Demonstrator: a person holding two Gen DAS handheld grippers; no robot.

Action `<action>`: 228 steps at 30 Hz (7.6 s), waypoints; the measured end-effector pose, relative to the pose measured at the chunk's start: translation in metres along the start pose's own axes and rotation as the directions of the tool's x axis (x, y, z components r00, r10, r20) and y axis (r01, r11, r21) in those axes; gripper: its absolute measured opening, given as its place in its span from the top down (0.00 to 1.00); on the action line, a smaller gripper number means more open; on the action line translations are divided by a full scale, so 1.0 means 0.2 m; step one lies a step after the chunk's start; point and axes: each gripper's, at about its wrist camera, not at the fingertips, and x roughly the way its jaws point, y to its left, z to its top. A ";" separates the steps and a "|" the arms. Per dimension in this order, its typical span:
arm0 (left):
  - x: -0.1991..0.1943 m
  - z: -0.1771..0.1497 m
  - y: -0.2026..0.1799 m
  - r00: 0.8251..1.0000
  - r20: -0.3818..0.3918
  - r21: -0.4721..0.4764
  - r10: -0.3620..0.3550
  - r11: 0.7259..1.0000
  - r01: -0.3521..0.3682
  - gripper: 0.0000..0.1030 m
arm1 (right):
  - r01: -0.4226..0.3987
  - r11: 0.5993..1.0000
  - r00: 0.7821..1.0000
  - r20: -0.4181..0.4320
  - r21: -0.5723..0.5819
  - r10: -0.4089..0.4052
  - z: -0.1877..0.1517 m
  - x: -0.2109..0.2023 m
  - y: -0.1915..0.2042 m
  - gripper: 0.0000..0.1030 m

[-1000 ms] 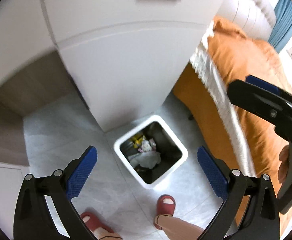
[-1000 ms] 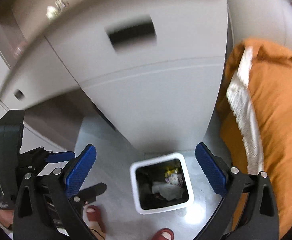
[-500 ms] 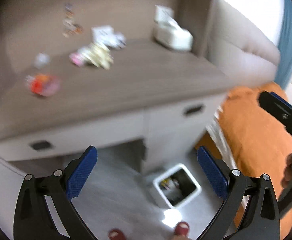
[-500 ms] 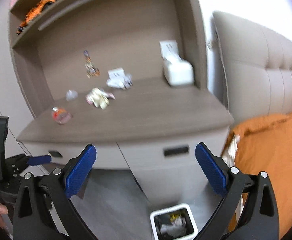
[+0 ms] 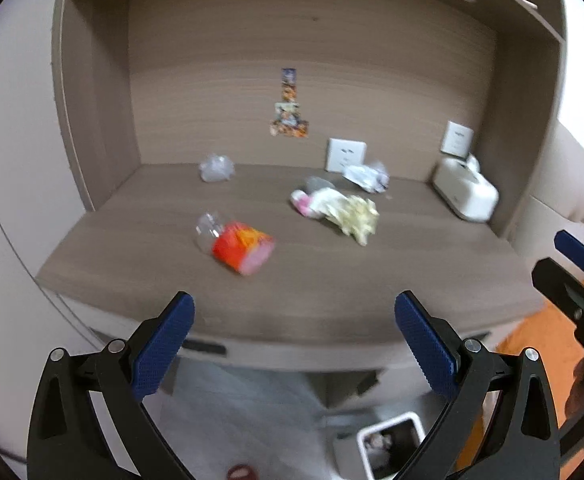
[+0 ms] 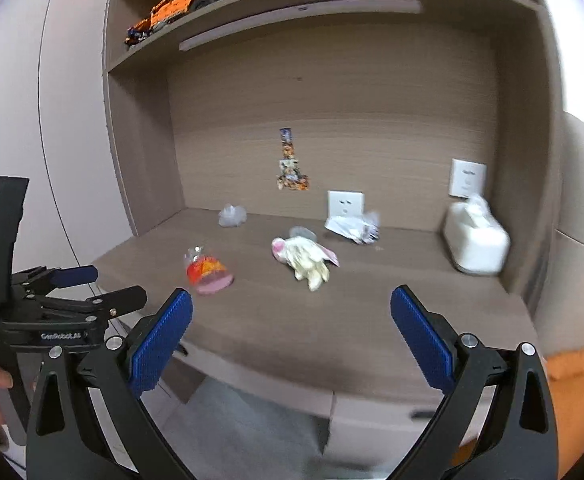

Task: Collect trash
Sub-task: 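Move both tools back from the bin to the desk, then grasp the red-labelled bottle with the left tool while the right tool grasps the yellow wrapper, then carry the bottle and wrapper to the white bin and open both tools, then move both tools back from the bin to the desk, then grasp the pink-and-white bag with the left tool while the right tool grasps the clear plastic bag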

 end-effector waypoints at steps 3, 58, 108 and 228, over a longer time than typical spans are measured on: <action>0.18 0.07 0.06 1.000 0.017 0.063 -0.003 0.998 0.002 0.05 | 0.017 1.000 1.000 -0.007 0.011 -0.017 0.06 0.22 0.02 0.04; 1.04 0.45 0.51 0.968 -0.139 0.133 -0.209 0.965 0.228 0.98 | 0.116 0.988 0.970 -0.228 0.103 -0.090 0.09 1.12 0.01 0.71; 0.75 -1.53 -1.41 0.817 -0.490 0.217 -0.303 0.865 0.452 0.98 | 0.197 0.907 0.911 -0.412 0.372 -0.029 -1.84 -0.16 -1.09 0.71; 1.67 0.42 -0.27 0.730 -0.441 0.602 -0.523 0.431 0.672 0.57 | 0.426 0.891 0.879 -0.303 0.156 -0.368 0.34 1.83 -0.56 0.04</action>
